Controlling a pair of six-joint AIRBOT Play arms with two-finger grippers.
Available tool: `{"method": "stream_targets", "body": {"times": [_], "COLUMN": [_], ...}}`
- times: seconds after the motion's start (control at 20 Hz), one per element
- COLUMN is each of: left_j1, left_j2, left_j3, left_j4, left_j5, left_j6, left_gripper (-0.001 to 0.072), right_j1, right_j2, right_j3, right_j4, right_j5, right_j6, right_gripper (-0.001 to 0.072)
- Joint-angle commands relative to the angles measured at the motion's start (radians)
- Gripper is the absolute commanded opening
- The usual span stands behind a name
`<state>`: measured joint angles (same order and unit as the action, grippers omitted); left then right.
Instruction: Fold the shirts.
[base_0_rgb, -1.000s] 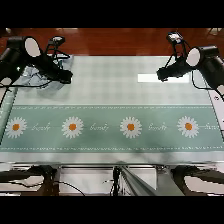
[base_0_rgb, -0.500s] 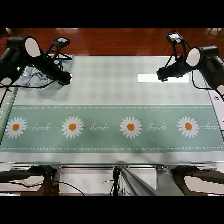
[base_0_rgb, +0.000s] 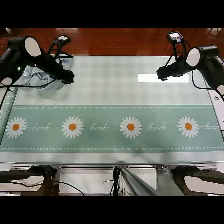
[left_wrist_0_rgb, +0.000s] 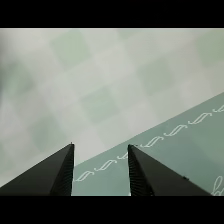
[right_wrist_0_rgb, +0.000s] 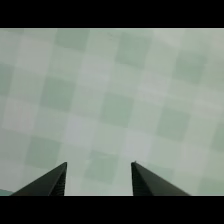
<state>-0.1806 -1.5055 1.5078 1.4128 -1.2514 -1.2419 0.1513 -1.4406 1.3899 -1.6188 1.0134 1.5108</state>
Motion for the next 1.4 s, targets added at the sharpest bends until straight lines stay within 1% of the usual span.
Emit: {"method": "stream_targets", "body": {"times": [0.0,0.05,0.1,0.15,0.2,0.3,0.35,0.45,0.6,0.7,0.75,0.85,0.9,1.05,1.1,1.15,1.2,1.35], "left_j1": [0.002,0.002,0.003,0.012,0.033,0.096,0.130,0.194,0.249,0.248,0.243,0.235,0.230,0.226,0.226,0.227,0.231,0.232], "left_j2": [-0.002,-0.001,-0.001,-0.001,-0.003,-0.018,-0.031,-0.071,-0.137,-0.182,-0.202,-0.248,-0.269,-0.329,-0.338,-0.341,-0.334,-0.292], "left_j3": [0.001,0.002,0.002,0.002,0.002,0.002,0.002,0.002,0.001,0.001,0.001,0.001,0.001,0.002,0.002,0.002,0.003,0.082], "left_j4": [0.054,0.138,0.238,0.330,0.375,0.375,0.372,0.319,0.188,0.171,0.161,0.107,0.101,0.100,0.101,0.101,0.101,0.101], "left_j5": [0.095,0.167,0.242,0.307,0.369,0.448,0.459,0.447,0.445,0.449,0.448,0.447,0.446,0.444,0.432,0.427,0.423,0.411], "left_j6": [-0.001,-0.023,-0.097,-0.157,-0.216,-0.304,-0.358,-0.394,-0.394,-0.390,-0.373,-0.288,-0.260,-0.255,-0.254,-0.254,-0.251,-0.252], "left_gripper": [0.0448,0.0688,0.0720,0.0720,0.0720,0.0720,0.0720,0.0720,0.0720,0.0720,0.0720,0.0720,0.0720,0.0720,0.0571,0.0221,0.0032,0.0031], "right_j1": [0.000,0.000,0.000,0.000,0.000,0.000,0.000,0.000,0.000,0.000,0.000,0.000,0.000,0.000,0.000,0.000,0.000,0.000], "right_j2": [0.000,0.000,0.000,0.000,0.000,0.000,0.000,0.000,-0.001,-0.001,-0.001,-0.001,0.000,0.000,0.000,0.000,0.000,0.000], "right_j3": [0.000,0.000,0.000,0.000,0.000,0.000,0.000,0.000,0.000,0.000,0.000,0.000,0.000,0.000,0.000,0.000,0.000,0.000], "right_j4": [-0.007,-0.006,-0.007,-0.006,-0.007,-0.006,-0.006,-0.006,-0.004,-0.003,-0.002,-0.003,-0.002,-0.002,-0.002,-0.003,-0.003,-0.003], "right_j5": [-0.004,0.000,0.007,0.014,0.021,0.034,0.043,0.064,0.077,0.077,0.077,0.077,0.078,0.096,0.102,0.107,0.110,0.115], "right_j6": [0.000,0.000,0.000,-0.001,-0.001,-0.001,0.000,0.000,0.000,0.000,0.000,0.000,0.000,0.000,0.000,0.000,0.000,0.000], "right_gripper": [0.0487,0.0487,0.0487,0.0487,0.0487,0.0487,0.0487,0.0487,0.0487,0.0487,0.0487,0.0487,0.0487,0.0487,0.0487,0.0487,0.0487,0.0486]}}
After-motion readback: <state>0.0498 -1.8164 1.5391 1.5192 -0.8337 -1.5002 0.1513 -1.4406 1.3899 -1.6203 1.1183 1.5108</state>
